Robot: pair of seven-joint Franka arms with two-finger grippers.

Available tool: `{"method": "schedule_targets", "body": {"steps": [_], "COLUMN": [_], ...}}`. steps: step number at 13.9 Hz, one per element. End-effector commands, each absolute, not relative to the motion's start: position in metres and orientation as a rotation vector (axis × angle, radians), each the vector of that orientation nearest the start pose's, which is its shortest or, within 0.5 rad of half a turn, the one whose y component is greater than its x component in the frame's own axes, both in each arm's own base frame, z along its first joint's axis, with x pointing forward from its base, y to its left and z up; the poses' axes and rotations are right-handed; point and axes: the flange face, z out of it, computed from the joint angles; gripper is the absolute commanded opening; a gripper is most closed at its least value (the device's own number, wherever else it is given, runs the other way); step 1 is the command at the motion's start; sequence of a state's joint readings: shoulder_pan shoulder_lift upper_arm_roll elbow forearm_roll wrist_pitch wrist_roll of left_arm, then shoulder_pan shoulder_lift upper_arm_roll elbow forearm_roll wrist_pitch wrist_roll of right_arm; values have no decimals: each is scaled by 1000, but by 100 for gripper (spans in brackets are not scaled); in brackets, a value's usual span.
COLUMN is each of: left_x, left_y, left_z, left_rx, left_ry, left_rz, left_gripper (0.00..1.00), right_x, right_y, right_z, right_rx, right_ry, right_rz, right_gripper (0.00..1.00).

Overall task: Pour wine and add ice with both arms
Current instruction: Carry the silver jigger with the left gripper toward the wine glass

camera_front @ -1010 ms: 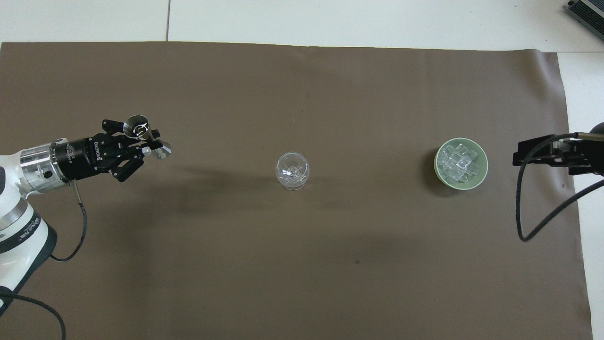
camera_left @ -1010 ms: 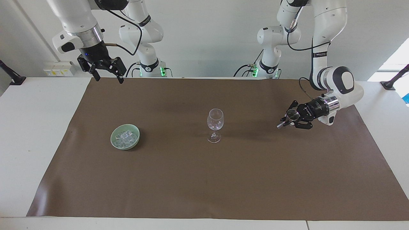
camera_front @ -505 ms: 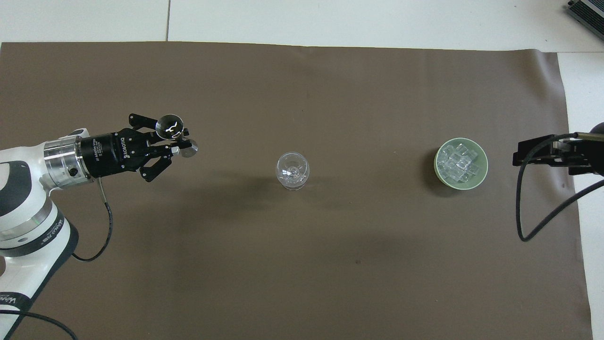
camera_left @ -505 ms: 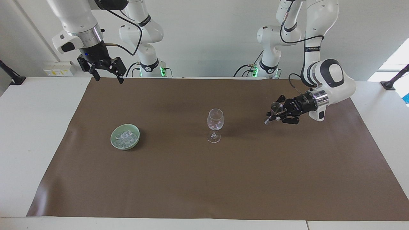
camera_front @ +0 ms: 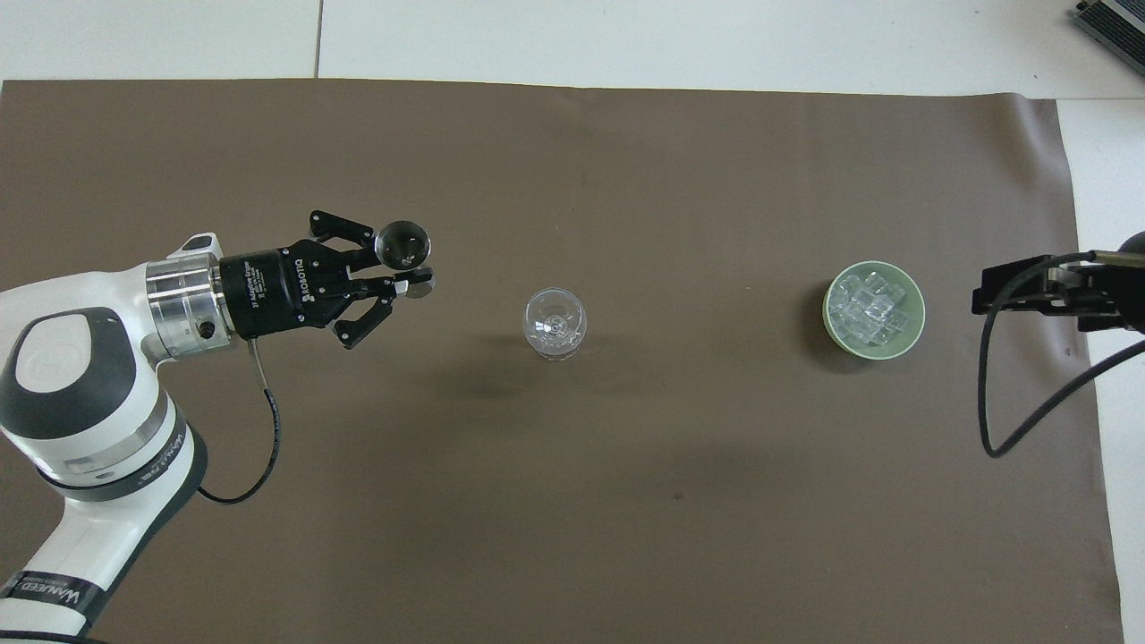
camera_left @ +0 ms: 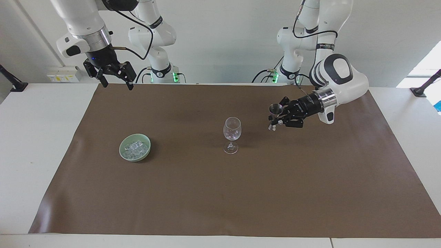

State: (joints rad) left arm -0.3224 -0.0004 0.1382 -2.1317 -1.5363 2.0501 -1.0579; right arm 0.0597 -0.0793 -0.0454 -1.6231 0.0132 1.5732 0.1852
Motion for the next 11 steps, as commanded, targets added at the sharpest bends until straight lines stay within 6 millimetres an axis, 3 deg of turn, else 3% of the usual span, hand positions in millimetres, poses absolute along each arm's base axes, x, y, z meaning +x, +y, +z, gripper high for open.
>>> {"method": "schedule_targets", "body": {"steps": [1,4,11], "left_x": [533,523,519], "left_y": [-177,-212,-220], "left_z": [458,461,468], "left_rx": [1242,1322,1359], "left_ry": [1533,1560,1589], "left_rz": [-874,-756,-680], "left_gripper": [0,0,0], "right_x": [523,523,523], "right_y": [8,8,8], "right_z": [644,644,644], "right_rx": [-3112,-3110,-3112], "right_ry": [236,238,236], "right_rz": [-38,-38,-38], "right_gripper": [100,100,100]}}
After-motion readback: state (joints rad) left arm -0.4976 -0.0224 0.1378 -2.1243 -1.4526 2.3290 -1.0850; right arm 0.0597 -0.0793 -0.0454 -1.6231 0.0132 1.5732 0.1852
